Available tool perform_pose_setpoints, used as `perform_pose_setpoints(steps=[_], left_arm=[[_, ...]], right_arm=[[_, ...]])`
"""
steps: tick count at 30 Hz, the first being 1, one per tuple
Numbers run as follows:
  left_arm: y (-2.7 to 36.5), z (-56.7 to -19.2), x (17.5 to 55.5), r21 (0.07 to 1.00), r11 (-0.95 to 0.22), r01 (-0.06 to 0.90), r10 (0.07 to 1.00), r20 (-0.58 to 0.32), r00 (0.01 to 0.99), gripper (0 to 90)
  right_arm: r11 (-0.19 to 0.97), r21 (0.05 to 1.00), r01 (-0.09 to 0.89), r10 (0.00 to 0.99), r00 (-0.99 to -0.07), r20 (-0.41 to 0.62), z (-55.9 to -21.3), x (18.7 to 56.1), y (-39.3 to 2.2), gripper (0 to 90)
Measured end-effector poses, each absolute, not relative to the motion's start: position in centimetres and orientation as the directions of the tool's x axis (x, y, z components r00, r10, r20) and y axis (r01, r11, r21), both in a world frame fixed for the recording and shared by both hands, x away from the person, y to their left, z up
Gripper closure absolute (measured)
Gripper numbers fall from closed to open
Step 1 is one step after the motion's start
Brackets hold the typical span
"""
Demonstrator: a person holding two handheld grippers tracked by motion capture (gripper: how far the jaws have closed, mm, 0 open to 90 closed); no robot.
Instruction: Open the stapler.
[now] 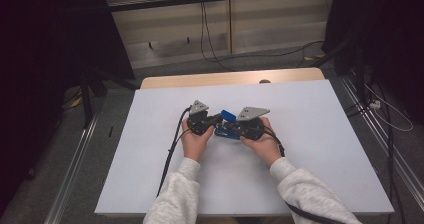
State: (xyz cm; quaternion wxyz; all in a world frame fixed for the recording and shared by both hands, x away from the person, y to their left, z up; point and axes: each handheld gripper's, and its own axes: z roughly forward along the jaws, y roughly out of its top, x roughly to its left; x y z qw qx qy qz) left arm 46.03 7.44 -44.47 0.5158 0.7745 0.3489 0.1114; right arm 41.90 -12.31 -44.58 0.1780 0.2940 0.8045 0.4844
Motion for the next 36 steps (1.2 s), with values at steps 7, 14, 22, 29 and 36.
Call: perform_pose_setpoints(steps=[7, 14, 22, 29, 36], left_arm=[[7.2, -44.2, 46.0, 0.882, -0.222, 0.416, 0.65, -0.184, 0.737, 90.0], [7.1, -44.3, 46.0, 0.888, -0.216, 0.407, 0.646, -0.183, 0.741, 90.0], [7.3, -44.1, 46.0, 0.889, -0.209, 0.408, 0.653, -0.183, 0.735, 90.0], [7.3, -44.9, 46.3, 0.875, -0.232, 0.424, 0.663, -0.177, 0.728, 89.9], [7.1, -45.2, 46.2, 0.86, -0.241, 0.45, 0.67, -0.188, 0.718, 90.0]], right_arm=[[0.376, 0.873, 0.311, 0.668, -0.744, -0.022, -45.2, 42.0, -11.5, 90.0], [0.359, 0.877, 0.318, 0.691, -0.723, -0.021, -45.3, 42.1, -11.8, 90.0], [0.337, 0.887, 0.317, 0.714, -0.7, -0.021, -45.5, 41.9, -12.0, 90.0], [0.335, 0.887, 0.318, 0.722, -0.692, -0.024, -45.5, 41.9, -12.2, 90.0], [0.334, 0.885, 0.324, 0.735, -0.678, -0.029, -45.6, 42.0, -11.8, 90.0]])
